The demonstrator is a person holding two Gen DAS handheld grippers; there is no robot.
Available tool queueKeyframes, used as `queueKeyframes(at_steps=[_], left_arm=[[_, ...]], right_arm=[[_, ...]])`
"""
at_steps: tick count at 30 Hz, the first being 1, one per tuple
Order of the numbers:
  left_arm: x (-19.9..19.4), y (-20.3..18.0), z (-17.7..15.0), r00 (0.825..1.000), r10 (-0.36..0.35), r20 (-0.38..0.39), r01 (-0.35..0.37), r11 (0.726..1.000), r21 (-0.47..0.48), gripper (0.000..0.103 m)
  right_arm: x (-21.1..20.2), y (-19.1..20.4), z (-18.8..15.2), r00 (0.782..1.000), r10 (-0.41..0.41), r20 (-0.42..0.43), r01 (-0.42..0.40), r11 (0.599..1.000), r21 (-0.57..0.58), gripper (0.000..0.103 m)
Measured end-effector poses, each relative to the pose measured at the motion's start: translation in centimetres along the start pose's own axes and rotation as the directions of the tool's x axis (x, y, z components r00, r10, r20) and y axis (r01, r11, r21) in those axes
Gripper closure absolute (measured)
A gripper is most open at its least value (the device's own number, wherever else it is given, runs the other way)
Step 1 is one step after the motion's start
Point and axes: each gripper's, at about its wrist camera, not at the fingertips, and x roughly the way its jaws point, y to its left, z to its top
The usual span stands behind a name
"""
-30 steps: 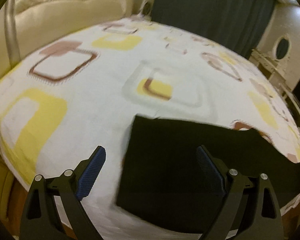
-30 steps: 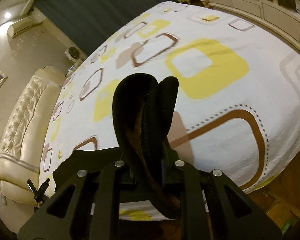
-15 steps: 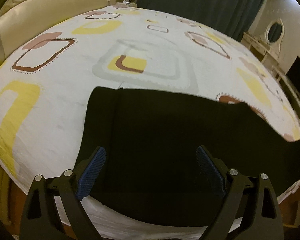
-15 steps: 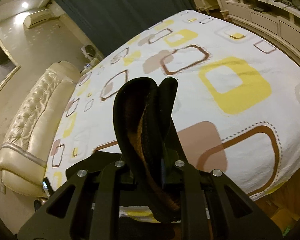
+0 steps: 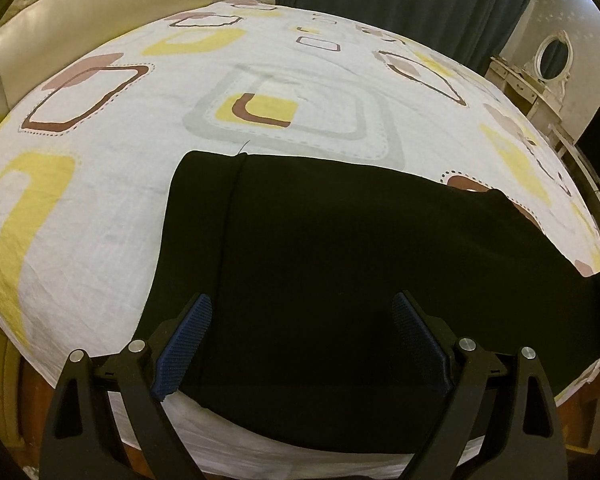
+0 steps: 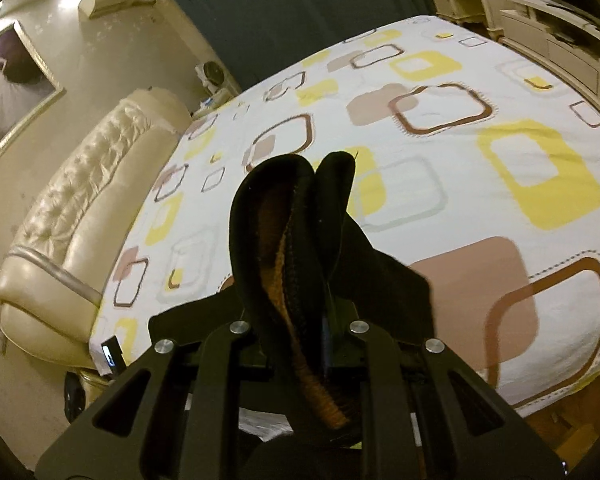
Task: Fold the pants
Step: 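Hold the cuff up with the right gripper while the left gripper smooths the pants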
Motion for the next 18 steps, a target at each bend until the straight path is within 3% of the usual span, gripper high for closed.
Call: queueKeyframes(at_steps=[11,18], left_arm=[[-0.3,0.5,0.2,1.000,-0.008,0.005,0.009,1.000,-0.029,0.012],[-0.2,0.6,0.2,1.000,-0.008,0.003,0.008,0.999,-0.031,0.012]], right_arm=[[11.1,5.4,-4.5,0.992,-0.051,-0.111,0.044,0.997,-0.066,0.088],[17.2,6.3,-7.5,0.979,-0.104,-0.177,0.092,0.993,-0.078,0.088]])
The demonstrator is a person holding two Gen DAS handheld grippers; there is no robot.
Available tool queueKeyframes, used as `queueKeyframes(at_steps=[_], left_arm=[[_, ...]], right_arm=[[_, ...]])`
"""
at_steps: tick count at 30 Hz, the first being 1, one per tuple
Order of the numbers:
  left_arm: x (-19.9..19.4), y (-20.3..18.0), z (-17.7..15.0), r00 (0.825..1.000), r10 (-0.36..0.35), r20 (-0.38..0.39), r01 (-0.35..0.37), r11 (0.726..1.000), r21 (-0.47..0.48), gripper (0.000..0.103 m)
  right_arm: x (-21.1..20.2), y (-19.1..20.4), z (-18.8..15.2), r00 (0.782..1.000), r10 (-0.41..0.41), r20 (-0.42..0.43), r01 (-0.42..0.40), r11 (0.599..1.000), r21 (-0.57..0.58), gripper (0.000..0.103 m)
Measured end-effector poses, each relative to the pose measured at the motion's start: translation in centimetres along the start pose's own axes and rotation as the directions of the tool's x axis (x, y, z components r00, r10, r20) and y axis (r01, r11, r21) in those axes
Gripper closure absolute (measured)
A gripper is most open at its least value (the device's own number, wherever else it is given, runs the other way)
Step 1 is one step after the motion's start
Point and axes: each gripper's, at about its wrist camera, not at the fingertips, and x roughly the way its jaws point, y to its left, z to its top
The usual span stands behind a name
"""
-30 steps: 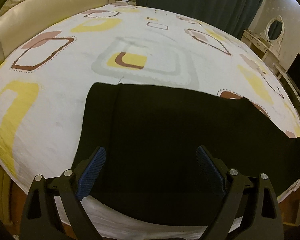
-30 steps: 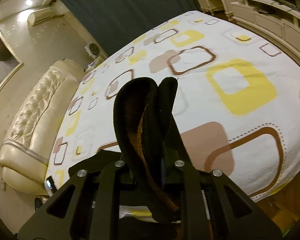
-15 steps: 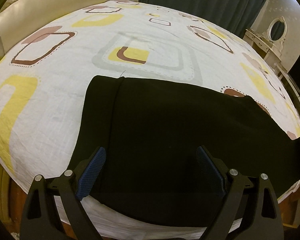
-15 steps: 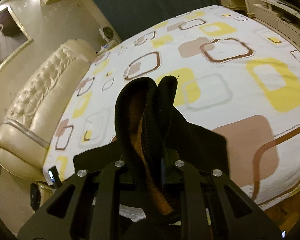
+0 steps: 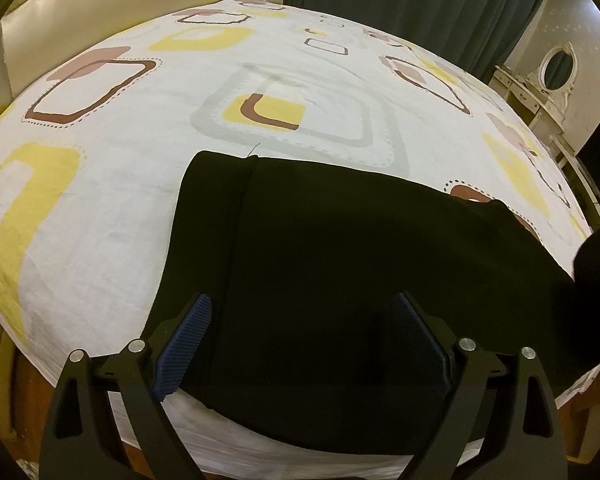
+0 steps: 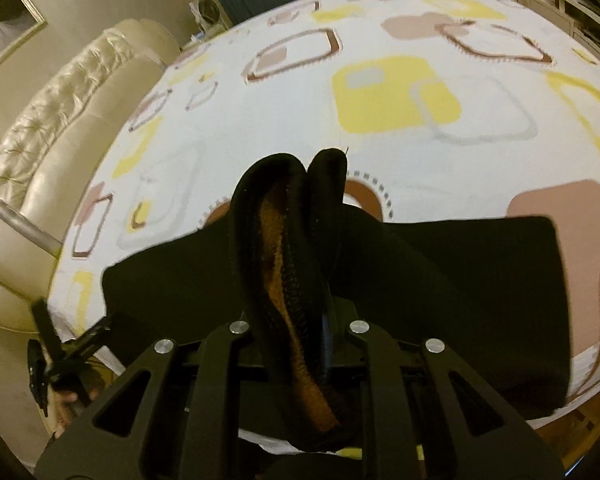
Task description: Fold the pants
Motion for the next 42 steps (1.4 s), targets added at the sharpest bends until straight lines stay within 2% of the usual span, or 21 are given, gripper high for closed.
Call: queueKeyframes(at_steps=[10,26,37,42], left_arm=[[0.0,0.0,0.0,1.000,-0.004,-0.003,0.004,1.000,-0.001,0.012],[0.3,-0.1,-0.2,1.000,0.004,-0.002,-0.004,1.000,0.010,0.012],[0.4,-0.2,-0.2,1.000,0.009,-0.002,-0.009,1.000,0.018,0.012],[0.4,-0.1,-0.2,1.000,0.008,-0.002,-0.008,1.000,0.018,0.012]], right_arm=[[5.1,1.4,-2.0,0.997,-0.045,-0.063,0.044,0.999,-0.015,0.087],[7.0,3.5,-2.9,0.994,-0.076,-0.077,0.072,0.996,-0.058,0.084],[7.4,4.4,-3.5,0.995,-0.046,-0.083,0.041,0.998,-0.055,0.071],[7.0,5.0,-4.0,0.995,0.017,-0.097,-0.021,0.999,-0.040,0.070]])
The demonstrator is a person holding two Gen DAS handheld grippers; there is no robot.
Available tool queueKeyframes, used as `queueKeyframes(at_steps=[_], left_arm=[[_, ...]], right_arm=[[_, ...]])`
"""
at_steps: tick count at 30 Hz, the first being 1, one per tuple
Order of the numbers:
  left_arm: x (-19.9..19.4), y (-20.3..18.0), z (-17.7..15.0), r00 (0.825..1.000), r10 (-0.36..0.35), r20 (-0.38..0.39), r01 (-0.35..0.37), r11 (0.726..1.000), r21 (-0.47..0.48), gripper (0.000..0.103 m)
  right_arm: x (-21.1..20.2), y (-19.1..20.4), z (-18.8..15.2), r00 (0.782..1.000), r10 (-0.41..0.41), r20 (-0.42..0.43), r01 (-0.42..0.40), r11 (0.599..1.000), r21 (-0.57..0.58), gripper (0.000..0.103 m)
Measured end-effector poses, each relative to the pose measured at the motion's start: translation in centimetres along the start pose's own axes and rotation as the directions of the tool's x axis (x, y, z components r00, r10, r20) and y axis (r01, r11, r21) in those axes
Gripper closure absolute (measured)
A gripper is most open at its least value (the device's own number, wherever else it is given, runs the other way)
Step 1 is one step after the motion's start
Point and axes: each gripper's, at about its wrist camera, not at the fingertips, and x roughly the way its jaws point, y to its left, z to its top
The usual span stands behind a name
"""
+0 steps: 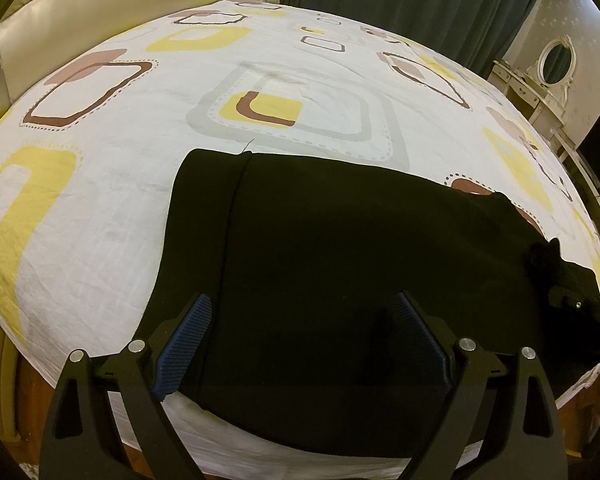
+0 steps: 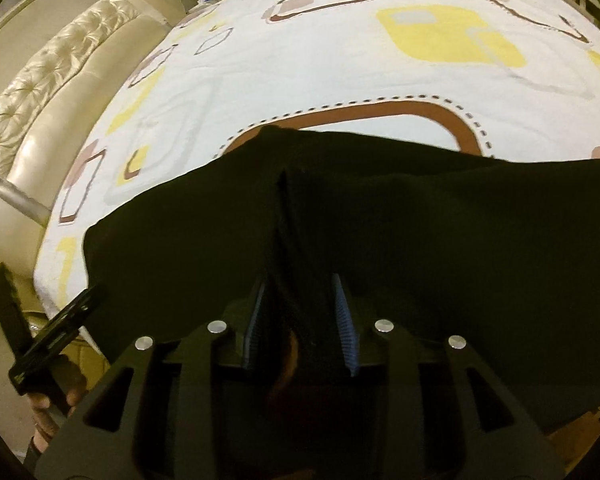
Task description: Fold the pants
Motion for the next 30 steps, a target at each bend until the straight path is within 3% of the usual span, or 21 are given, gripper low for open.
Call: queueKeyframes(at_steps=[9,14,18,21,23,25,30], left_arm=[[0.0,0.0,-0.1,1.000,0.004,0.000,-0.004,1.000,0.008,0.012],[0.0,0.0,-0.2,1.000,0.005,0.001,-0.005,1.000,0.013,0.012],[0.0,-0.1,-0.3,1.000,0.011,0.002,-0.011,1.000,0.015,0.012],[0.1,-0.3,-0.3,1.000,0.017,0.003,-0.017,1.000,0.017,0.012],[0.1,-0.4,-0.3,1.000,0.020,0.004,-0.020,1.000,0.018,0.012],[0.1,-0.4,-0.4,1.000,0.023,0.005,-0.023,0.999,0.022,0.012],[0.1,-0.6,-0.6,0.999,0.035,0.011,-0.035,0.999,0.042,0.012]], right_arm=[[0.0,0.4,-2.1,0.993,0.114,-0.033,-0.113,0.993,0.027,0.067],[-5.9,-1.2,-2.0,0.970,0.234,0.058,-0.235,0.972,0.010,0.065],[-13.3,-6.3,-1.3,0.953,0.218,0.210,-0.229,0.973,0.030,0.047],[-17.4,-13.9,-1.5,0.942,0.109,0.318,-0.169,0.971,0.170,0.042],[-17.7,-18.8,-2.6,0.946,0.052,0.321,-0.153,0.942,0.298,0.042],[-16.8,-22.0,-3.8,0.953,0.054,0.297,-0.169,0.910,0.377,0.042],[-12.3,-25.3,-6.4,0.961,0.192,0.200,-0.265,0.849,0.458,0.043]])
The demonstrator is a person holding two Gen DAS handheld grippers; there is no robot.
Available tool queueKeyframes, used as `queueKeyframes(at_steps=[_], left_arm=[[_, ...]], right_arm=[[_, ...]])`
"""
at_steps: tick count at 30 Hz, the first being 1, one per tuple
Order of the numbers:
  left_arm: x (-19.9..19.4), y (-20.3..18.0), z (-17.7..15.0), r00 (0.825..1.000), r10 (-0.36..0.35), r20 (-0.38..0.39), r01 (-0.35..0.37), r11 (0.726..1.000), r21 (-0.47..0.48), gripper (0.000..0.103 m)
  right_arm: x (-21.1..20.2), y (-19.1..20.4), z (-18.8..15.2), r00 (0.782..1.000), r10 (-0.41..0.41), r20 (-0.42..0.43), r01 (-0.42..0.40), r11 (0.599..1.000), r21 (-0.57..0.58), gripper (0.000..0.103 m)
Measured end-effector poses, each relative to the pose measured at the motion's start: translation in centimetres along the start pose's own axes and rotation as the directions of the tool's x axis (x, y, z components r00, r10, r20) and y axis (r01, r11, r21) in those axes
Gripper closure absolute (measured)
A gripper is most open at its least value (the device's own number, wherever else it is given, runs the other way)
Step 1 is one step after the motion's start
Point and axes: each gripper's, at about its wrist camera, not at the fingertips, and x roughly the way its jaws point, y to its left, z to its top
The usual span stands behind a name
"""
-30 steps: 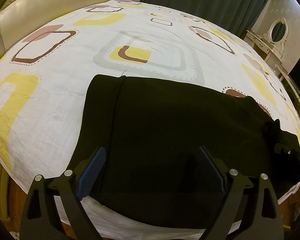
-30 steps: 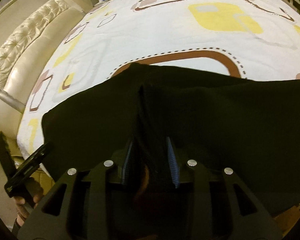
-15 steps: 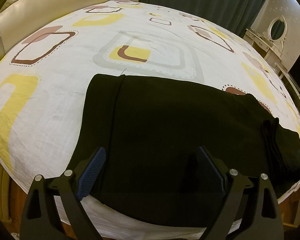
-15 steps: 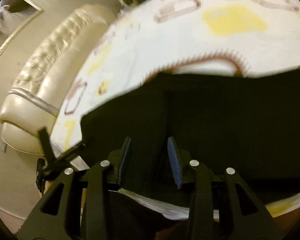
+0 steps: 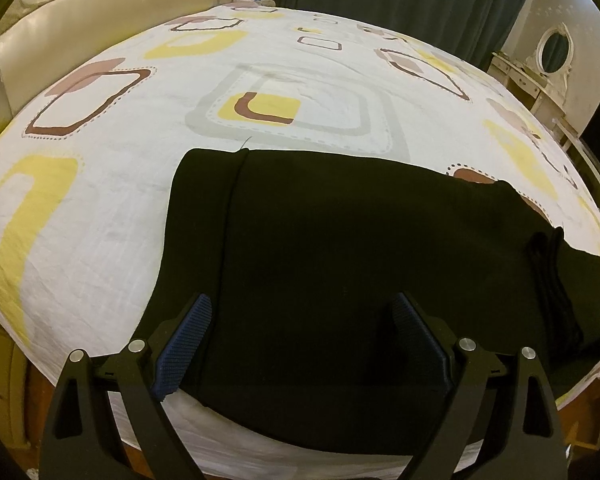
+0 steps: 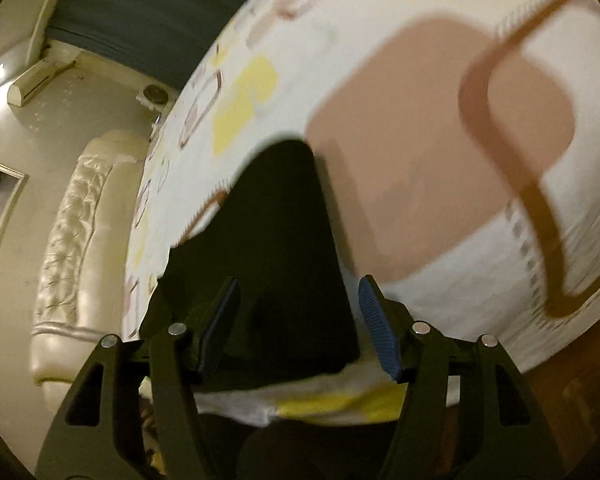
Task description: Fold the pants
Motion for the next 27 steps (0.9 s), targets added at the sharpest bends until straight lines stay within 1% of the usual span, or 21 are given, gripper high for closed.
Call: queueKeyframes(at_steps=[1,2,3,4,6,10,12,14,15,17,19,23,26,27], left_arm=[[0.0,0.0,0.0,1.000,0.002,0.000,-0.002,1.000,0.003,0.012],[0.0,-0.1,0.0,1.000,0.004,0.000,-0.004,1.000,0.005,0.012],[0.0,-0.1,-0.1,1.000,0.004,0.001,-0.004,1.000,0.006,0.012],[0.0,-0.1,-0.1,1.000,0.004,0.002,-0.004,1.000,0.006,0.012],[0.0,0.0,-0.1,1.000,0.002,0.003,-0.002,1.000,0.007,0.012],[0.1,-0.1,-0.1,1.000,0.003,0.006,-0.003,1.000,0.013,0.012],[0.1,-0.1,-0.1,1.000,0.001,0.006,-0.001,1.000,0.015,0.012],[0.0,-0.1,-0.1,1.000,-0.003,0.006,0.002,1.000,0.017,0.012],[0.0,0.0,-0.1,1.000,-0.004,0.005,0.004,1.000,0.019,0.012],[0.0,-0.1,-0.1,1.000,-0.005,0.005,0.005,1.000,0.020,0.012],[0.0,-0.1,-0.1,1.000,-0.005,0.006,0.004,1.000,0.018,0.012],[0.0,-0.3,-0.3,1.000,-0.001,0.009,0.001,1.000,0.026,0.012],[0.0,-0.3,-0.3,1.000,-0.001,0.011,0.001,1.000,0.031,0.012],[0.0,-0.3,-0.3,1.000,-0.002,0.011,0.002,1.000,0.031,0.012]], right_arm=[[0.6,-0.1,-0.3,1.000,0.014,-0.027,-0.014,1.000,-0.005,0.052],[1.1,0.2,-0.7,0.999,-0.005,-0.041,0.004,0.999,-0.036,0.058],[1.3,0.5,-1.1,0.998,-0.044,-0.041,0.041,0.996,-0.077,0.066],[1.7,0.8,-1.4,0.994,-0.101,-0.051,0.094,0.986,-0.138,0.072],[2.1,0.9,-1.7,0.990,-0.130,-0.056,0.118,0.977,-0.176,0.074],[2.1,0.1,-1.9,0.993,-0.104,-0.054,0.092,0.980,-0.178,0.074],[1.9,0.4,-1.9,0.994,-0.090,-0.056,0.078,0.980,-0.184,0.071],[1.6,0.5,-1.5,0.996,-0.056,-0.069,0.044,0.986,-0.160,0.067],[1.7,0.8,-0.9,0.997,-0.030,-0.068,0.020,0.990,-0.140,0.064],[0.9,1.2,0.6,0.999,-0.003,-0.048,-0.003,0.992,-0.125,0.063],[1.0,1.4,2.0,0.999,0.005,-0.033,-0.009,0.993,-0.120,0.059],[3.0,1.2,5.8,0.999,0.046,-0.024,-0.048,0.997,-0.068,0.059],[5.1,1.3,7.9,0.999,0.052,-0.018,-0.052,0.998,-0.032,0.059],[5.8,1.4,8.5,0.998,0.052,-0.018,-0.052,0.998,-0.025,0.061]])
